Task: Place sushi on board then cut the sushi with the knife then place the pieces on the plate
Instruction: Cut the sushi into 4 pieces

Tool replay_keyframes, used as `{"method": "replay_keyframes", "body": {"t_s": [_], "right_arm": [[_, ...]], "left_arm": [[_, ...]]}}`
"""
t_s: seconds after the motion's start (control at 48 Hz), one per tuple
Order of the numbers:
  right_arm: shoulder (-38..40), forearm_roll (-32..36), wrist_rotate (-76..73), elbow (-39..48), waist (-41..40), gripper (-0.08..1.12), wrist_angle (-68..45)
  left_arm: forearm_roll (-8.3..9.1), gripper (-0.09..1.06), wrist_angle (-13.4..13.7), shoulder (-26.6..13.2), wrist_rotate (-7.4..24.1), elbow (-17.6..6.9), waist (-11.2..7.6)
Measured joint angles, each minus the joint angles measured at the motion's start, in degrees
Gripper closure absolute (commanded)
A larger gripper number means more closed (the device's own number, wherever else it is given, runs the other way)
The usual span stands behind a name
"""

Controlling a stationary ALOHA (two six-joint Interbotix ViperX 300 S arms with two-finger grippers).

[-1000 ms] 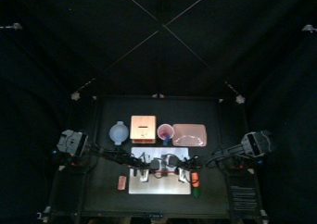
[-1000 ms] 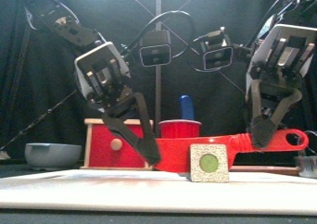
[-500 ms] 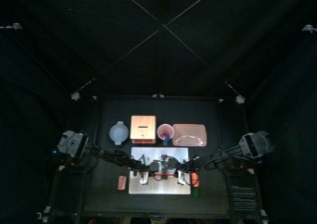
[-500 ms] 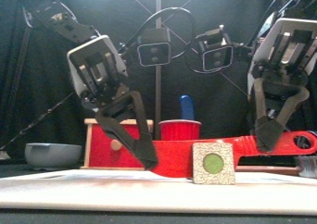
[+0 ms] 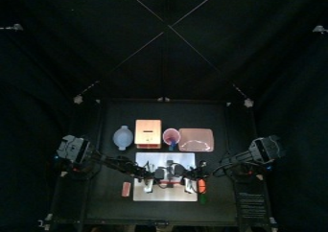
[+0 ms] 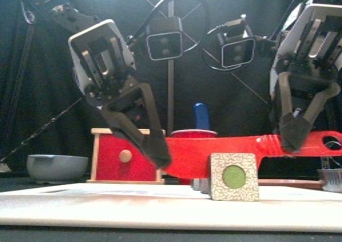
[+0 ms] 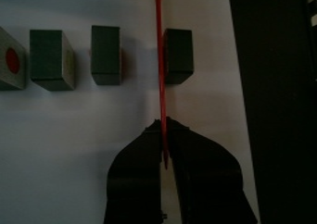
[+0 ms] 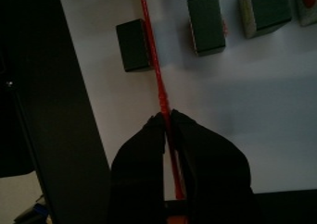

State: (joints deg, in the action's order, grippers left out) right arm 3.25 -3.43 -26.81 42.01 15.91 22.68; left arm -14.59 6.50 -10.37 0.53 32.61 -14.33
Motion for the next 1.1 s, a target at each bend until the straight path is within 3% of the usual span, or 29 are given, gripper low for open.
{"method": "replay_keyframes", "body": {"t_s": [0.229,0.417,0.604,0.792,1.104], "right_arm": [[4.0,3.0,0.1,0.1,-1.1,0.78,0.7],[6.8,4.1,0.0,0.8,-2.0,0.78,1.4],[8.3,4.2,-0.2,1.5,-2.0,0.78,1.9],[10.1,4.2,-0.2,2.6,-2.0,0.78,2.2],[15.6,4.1,-0.2,6.2,-2.2,0.78,2.4]], "left_arm": [[3.25,0.52,0.4,4.4,-0.1,0.4,0.79],[3.60,0.41,0.5,6.8,0.0,0.4,2.46],[4.92,0.30,0.6,7.8,0.1,0.6,2.64],[6.15,0.28,0.6,9.4,0.1,0.9,2.64],[6.42,0.30,-0.5,12.8,-0.1,4.5,4.48]]}}
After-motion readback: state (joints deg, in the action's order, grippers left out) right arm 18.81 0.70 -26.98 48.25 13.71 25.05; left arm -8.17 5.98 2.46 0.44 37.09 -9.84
